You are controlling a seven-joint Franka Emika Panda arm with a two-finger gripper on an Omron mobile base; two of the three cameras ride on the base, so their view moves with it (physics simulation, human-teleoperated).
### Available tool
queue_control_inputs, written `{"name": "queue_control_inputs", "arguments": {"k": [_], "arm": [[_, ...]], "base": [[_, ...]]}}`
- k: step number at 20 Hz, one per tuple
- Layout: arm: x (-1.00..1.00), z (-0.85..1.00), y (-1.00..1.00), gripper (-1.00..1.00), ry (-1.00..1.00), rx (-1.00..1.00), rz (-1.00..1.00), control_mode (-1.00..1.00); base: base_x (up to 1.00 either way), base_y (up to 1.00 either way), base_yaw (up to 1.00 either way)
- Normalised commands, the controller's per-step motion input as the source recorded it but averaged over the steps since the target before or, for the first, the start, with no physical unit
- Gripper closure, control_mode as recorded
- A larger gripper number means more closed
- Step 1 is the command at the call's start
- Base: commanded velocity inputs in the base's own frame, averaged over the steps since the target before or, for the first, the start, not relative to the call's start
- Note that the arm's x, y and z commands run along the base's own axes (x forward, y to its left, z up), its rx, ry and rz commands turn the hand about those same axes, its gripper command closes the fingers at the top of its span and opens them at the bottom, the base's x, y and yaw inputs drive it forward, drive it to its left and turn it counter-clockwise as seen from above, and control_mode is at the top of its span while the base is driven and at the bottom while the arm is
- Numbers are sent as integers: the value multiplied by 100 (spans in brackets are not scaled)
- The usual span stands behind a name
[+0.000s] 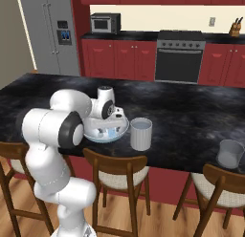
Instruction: There are four ice cubes in the ice bowl. Place two ice cubes in each glass of water.
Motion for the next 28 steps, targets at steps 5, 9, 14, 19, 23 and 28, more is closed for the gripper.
{"name": "queue_control_inputs", "arguments": {"k": [5,9,14,19,23,28], "arm": [[40,-33,0,-100,0,0,7,-100],[40,-26,0,-100,0,0,6,-100],[10,-34,-11,-100,0,-2,4,-100],[-15,-30,-4,-100,0,-4,0,-100],[-22,-28,-17,-100,0,-4,0,-100],[-31,-36,-25,100,0,-4,0,-100]], "base": [[0,0,0],[0,0,0],[0,0,0],[0,0,0],[0,0,0],[0,0,0]]}}
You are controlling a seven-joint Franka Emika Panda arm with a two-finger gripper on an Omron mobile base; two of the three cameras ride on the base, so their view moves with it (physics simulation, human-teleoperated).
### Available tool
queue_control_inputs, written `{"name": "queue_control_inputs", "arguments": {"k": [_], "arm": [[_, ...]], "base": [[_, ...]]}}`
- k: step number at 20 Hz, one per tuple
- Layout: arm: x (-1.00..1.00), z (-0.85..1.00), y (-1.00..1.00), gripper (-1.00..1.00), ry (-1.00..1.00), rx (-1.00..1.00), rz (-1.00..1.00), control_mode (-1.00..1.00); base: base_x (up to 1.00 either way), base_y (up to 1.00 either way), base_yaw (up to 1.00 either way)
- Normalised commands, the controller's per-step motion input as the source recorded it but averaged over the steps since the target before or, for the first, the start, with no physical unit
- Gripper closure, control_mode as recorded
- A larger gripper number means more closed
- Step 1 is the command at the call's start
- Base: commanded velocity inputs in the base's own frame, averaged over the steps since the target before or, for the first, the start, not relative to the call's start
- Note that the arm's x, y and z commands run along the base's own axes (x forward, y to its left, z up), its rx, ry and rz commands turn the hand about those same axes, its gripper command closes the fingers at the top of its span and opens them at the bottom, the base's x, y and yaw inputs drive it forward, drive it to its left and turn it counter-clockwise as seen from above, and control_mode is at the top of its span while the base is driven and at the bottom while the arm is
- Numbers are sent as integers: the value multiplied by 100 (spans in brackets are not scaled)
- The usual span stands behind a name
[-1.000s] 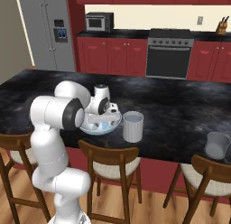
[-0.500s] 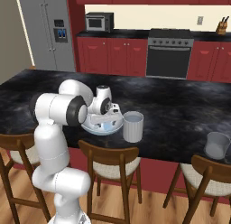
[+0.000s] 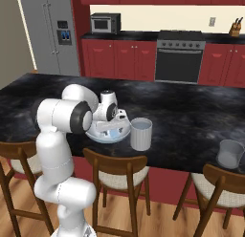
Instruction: There are four ice cubes in the ice bowl. Place two ice cubes in each glass of water.
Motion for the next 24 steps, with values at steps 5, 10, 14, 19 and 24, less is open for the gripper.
{"name": "queue_control_inputs", "arguments": {"k": [5,10,14,19,24], "arm": [[-33,-36,-27,100,0,-4,0,-100],[-39,-1,-3,100,-7,0,0,-100],[-21,49,0,100,-30,6,0,-100],[-26,80,0,100,-24,4,1,-100],[-66,96,-38,100,-25,0,-9,-100]], "base": [[0,0,0],[0,0,0],[0,0,0],[0,0,0],[0,0,0]]}}
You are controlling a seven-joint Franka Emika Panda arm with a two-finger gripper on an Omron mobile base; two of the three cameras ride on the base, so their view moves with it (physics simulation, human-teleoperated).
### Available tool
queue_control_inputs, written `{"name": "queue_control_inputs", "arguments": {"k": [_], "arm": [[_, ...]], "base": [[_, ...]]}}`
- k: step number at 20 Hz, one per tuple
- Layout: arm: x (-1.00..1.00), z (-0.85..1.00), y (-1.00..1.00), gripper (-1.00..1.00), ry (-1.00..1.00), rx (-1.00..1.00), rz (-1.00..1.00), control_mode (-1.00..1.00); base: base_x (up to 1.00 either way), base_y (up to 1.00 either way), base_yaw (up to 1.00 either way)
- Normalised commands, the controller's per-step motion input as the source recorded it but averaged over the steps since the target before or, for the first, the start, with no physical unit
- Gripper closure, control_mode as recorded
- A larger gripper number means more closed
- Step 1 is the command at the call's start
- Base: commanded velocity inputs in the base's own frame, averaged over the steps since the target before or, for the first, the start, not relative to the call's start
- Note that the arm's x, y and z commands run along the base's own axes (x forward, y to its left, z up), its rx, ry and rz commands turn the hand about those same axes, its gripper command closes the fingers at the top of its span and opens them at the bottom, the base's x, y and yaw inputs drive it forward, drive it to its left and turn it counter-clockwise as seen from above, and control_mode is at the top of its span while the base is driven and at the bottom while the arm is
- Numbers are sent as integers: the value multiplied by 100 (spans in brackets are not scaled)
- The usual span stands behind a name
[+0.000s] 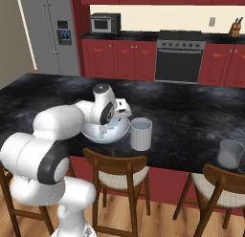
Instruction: There are four ice cubes in the ice bowl. Place two ice cubes in each glass of water.
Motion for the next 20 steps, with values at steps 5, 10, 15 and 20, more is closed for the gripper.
{"name": "queue_control_inputs", "arguments": {"k": [5,10,15,20], "arm": [[-74,100,-70,100,-31,3,-19,-100],[-62,87,-97,100,-12,0,-29,-100],[-9,47,-100,100,5,0,-31,-100],[-14,3,-100,100,2,8,-13,-100]], "base": [[0,0,0],[0,0,0],[0,0,0],[0,0,0]]}}
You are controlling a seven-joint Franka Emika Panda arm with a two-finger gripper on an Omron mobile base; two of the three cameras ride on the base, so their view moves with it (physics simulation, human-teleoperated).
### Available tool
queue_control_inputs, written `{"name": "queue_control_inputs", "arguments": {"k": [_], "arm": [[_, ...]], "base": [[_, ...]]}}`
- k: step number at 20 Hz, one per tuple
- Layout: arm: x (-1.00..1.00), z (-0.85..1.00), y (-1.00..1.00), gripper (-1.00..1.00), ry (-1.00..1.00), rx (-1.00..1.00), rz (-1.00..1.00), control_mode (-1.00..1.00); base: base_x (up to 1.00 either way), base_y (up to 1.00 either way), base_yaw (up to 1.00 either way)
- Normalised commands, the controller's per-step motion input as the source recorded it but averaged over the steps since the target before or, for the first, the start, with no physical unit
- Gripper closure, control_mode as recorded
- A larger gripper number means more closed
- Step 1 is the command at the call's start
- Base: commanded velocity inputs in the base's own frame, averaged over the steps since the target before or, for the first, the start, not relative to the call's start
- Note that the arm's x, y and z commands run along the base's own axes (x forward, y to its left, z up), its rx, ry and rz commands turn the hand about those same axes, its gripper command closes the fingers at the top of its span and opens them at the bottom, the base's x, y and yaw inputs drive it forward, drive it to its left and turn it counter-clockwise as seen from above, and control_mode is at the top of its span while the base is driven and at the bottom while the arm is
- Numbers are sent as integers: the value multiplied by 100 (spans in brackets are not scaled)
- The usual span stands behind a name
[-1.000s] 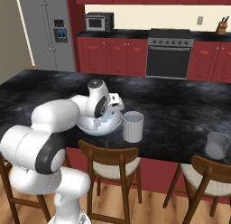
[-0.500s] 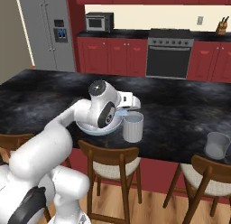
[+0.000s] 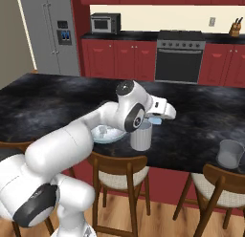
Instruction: There are four ice cubes in the ice bowl. Place two ice cubes in each glass of water.
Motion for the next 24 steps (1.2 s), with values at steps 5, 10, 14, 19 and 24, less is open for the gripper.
{"name": "queue_control_inputs", "arguments": {"k": [5,10,14,19,24], "arm": [[-18,0,-100,100,2,13,-7,-100],[-18,0,-100,100,0,11,-8,-100],[-15,-14,-100,100,0,7,-8,-100],[-10,-47,-96,100,-2,7,-6,-100],[0,-7,-63,100,-13,11,0,-100]], "base": [[0,0,0],[0,0,0],[0,0,0],[0,0,0],[0,0,0]]}}
